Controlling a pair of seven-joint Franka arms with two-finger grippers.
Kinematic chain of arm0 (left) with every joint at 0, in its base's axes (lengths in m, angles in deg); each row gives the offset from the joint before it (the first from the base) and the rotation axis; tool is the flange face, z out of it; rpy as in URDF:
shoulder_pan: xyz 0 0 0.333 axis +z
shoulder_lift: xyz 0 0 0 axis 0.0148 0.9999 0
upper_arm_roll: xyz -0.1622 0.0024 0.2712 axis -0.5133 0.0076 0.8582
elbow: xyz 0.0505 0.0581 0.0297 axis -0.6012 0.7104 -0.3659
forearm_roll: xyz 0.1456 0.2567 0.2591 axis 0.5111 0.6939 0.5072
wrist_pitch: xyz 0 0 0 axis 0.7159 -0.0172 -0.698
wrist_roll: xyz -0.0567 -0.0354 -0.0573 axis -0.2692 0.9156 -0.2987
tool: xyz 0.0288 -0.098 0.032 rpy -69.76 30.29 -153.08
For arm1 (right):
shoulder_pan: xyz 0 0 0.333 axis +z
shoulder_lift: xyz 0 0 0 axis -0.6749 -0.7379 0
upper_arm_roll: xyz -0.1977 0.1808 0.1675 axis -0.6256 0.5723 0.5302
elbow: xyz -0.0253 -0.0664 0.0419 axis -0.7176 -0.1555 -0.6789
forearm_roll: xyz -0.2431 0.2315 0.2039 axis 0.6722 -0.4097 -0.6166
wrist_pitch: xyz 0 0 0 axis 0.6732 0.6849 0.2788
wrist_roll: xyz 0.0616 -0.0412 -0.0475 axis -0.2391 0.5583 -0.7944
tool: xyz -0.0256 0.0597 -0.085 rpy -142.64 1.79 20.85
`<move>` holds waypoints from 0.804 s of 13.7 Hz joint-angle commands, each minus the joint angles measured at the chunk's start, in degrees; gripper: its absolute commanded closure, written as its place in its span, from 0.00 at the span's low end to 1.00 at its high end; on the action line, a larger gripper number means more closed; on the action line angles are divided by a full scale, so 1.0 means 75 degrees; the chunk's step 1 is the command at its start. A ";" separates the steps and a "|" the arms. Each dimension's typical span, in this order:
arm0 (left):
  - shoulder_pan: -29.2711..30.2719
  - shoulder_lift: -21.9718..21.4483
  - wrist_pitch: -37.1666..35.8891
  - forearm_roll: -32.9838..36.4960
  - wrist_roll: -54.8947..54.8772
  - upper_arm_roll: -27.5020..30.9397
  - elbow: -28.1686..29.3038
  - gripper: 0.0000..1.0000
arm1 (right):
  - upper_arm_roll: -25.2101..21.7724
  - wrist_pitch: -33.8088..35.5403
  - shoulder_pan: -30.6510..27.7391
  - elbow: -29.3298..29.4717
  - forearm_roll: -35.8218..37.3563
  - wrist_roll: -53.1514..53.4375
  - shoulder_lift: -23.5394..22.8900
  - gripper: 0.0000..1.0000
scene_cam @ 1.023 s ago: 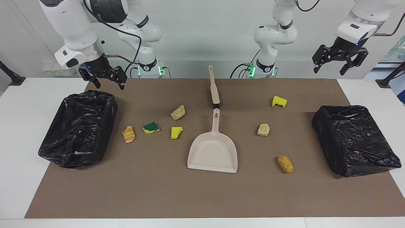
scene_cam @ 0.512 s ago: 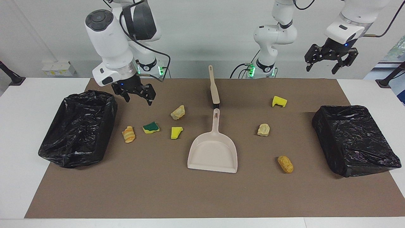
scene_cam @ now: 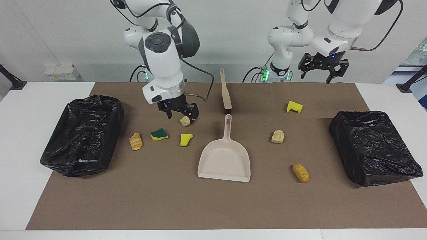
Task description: Sweep and dump trash in bin
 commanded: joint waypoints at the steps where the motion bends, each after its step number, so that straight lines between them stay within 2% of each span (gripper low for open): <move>1: -0.0712 -0.0474 0.0581 -0.0230 0.0079 0.0079 0.1125 0.00 | 0.0009 -0.0331 0.0292 -0.0001 -0.0239 0.0420 -0.0230 0.00; 3: -0.1275 -0.0906 0.0920 -0.0265 0.0883 0.0068 0.2037 0.00 | 0.0009 -0.0589 0.0422 -0.0001 -0.0566 0.0503 -0.0453 0.00; 6: -0.2224 -0.1505 0.1973 -0.0593 0.2361 0.0067 0.3375 0.00 | 0.0009 -0.0882 0.0762 -0.0001 -0.0615 0.0573 -0.0746 0.00; 10: -0.3547 -0.1599 0.2854 -0.0605 0.3008 0.0067 0.4501 0.00 | 0.0009 -0.1385 0.1054 -0.0141 -0.1199 0.0667 -0.1121 0.00; 11: -0.3945 -0.1611 0.2879 -0.0605 0.3717 0.0067 0.4654 0.00 | -0.0002 -0.1642 0.1276 -0.0258 -0.1224 0.0772 -0.1203 0.00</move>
